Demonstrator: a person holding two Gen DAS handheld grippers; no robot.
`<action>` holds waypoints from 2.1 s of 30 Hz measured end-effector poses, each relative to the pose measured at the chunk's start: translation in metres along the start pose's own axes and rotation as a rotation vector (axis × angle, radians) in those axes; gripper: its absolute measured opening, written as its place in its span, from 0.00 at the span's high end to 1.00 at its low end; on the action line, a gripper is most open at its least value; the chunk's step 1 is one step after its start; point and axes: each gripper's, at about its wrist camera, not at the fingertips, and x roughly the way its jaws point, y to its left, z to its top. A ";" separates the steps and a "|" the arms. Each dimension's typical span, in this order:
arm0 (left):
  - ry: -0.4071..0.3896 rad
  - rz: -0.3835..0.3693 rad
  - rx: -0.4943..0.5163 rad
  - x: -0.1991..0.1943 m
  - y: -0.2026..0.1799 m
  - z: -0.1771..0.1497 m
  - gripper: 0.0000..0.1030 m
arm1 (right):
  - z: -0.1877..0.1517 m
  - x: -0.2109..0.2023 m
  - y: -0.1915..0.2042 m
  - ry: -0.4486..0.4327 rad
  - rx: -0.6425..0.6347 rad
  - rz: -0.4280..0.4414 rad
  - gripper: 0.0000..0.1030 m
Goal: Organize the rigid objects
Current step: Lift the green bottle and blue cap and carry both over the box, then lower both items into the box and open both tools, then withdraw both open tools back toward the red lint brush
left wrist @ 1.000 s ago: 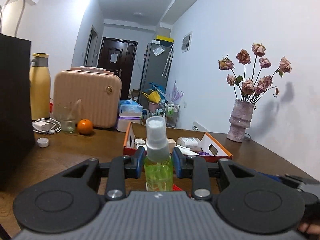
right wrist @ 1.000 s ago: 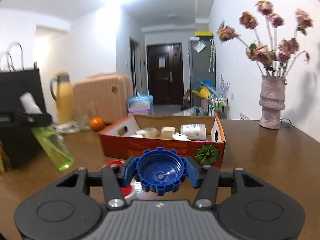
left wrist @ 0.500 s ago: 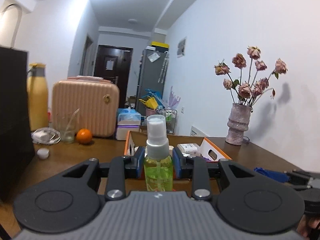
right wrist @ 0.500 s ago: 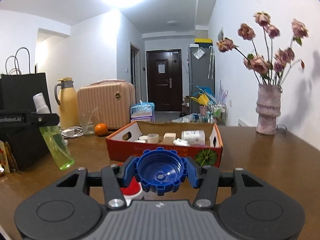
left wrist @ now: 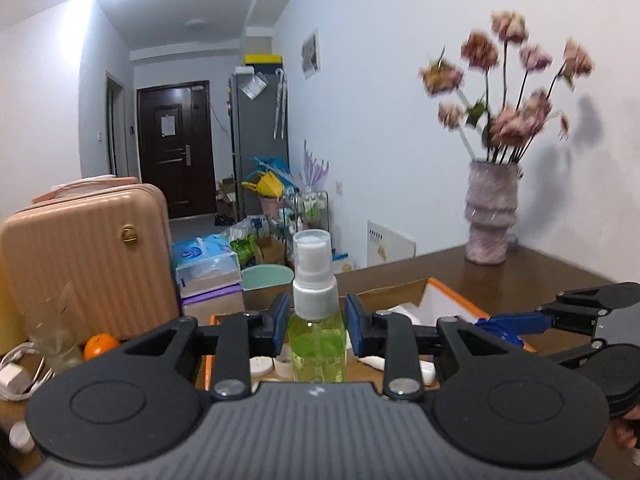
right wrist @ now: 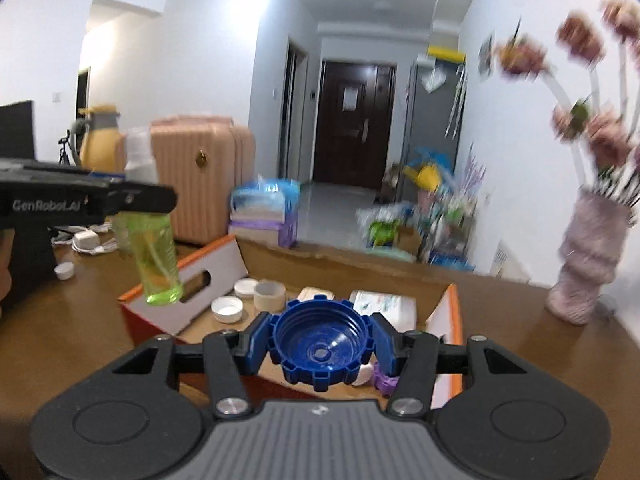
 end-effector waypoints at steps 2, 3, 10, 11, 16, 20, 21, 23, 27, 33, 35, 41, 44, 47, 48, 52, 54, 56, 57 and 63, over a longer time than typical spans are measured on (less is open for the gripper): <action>0.034 -0.003 0.014 0.030 0.001 0.000 0.71 | 0.002 0.025 -0.005 0.041 0.014 0.003 0.50; 0.054 -0.005 0.025 0.046 0.002 0.000 0.71 | 0.003 0.036 -0.007 0.058 0.018 0.001 0.50; 0.211 -0.050 0.121 0.133 -0.008 -0.023 0.69 | 0.001 0.096 -0.006 0.181 -0.011 -0.009 0.49; 0.230 -0.064 0.119 0.141 -0.009 -0.028 0.69 | 0.000 0.102 -0.004 0.188 -0.018 -0.011 0.49; 0.202 -0.092 0.044 0.152 -0.003 -0.038 0.35 | -0.004 0.115 0.001 0.189 -0.032 -0.021 0.41; 0.191 -0.175 -0.040 0.146 0.006 -0.031 0.27 | -0.001 0.106 -0.004 0.166 -0.036 -0.037 0.30; 0.172 -0.167 -0.050 0.142 0.010 -0.028 0.21 | 0.001 0.104 -0.005 0.159 -0.035 -0.042 0.30; 0.158 -0.141 -0.057 0.134 0.013 -0.021 0.20 | 0.005 0.098 -0.009 0.154 -0.031 -0.050 0.30; 0.160 -0.110 -0.066 0.116 0.022 -0.011 0.20 | 0.014 0.081 -0.013 0.134 -0.018 -0.058 0.30; 0.175 -0.049 -0.067 0.074 0.031 -0.002 0.15 | 0.023 0.044 -0.012 0.108 -0.012 -0.060 0.24; 0.165 -0.032 -0.081 0.054 0.034 -0.003 0.11 | 0.025 0.027 -0.009 0.090 -0.004 -0.060 0.23; 0.093 0.110 -0.118 -0.018 0.036 -0.024 0.03 | 0.013 -0.040 0.000 -0.088 0.053 -0.060 0.18; 0.062 0.206 -0.171 -0.052 0.036 -0.035 0.02 | 0.002 -0.066 0.004 -0.144 0.117 -0.079 0.18; 0.020 0.259 -0.179 -0.087 0.032 -0.045 0.02 | -0.011 -0.092 0.011 -0.220 0.163 -0.083 0.14; -0.011 0.279 -0.168 -0.102 0.028 -0.048 0.02 | -0.017 -0.102 0.015 -0.262 0.164 -0.084 0.11; -0.132 0.298 -0.146 -0.159 0.012 -0.059 0.00 | -0.044 -0.145 0.034 -0.423 0.131 -0.110 0.00; -0.152 0.285 -0.128 -0.186 0.003 -0.067 0.00 | -0.055 -0.165 0.040 -0.430 0.143 -0.111 0.00; -0.178 0.263 -0.116 -0.212 -0.005 -0.076 0.00 | -0.066 -0.183 0.045 -0.416 0.165 -0.103 0.00; -0.184 0.249 -0.106 -0.225 -0.009 -0.082 0.00 | -0.073 -0.194 0.049 -0.402 0.174 -0.095 0.00; -0.124 0.203 -0.120 -0.281 -0.016 -0.123 0.00 | -0.125 -0.240 0.084 -0.337 0.143 -0.094 0.00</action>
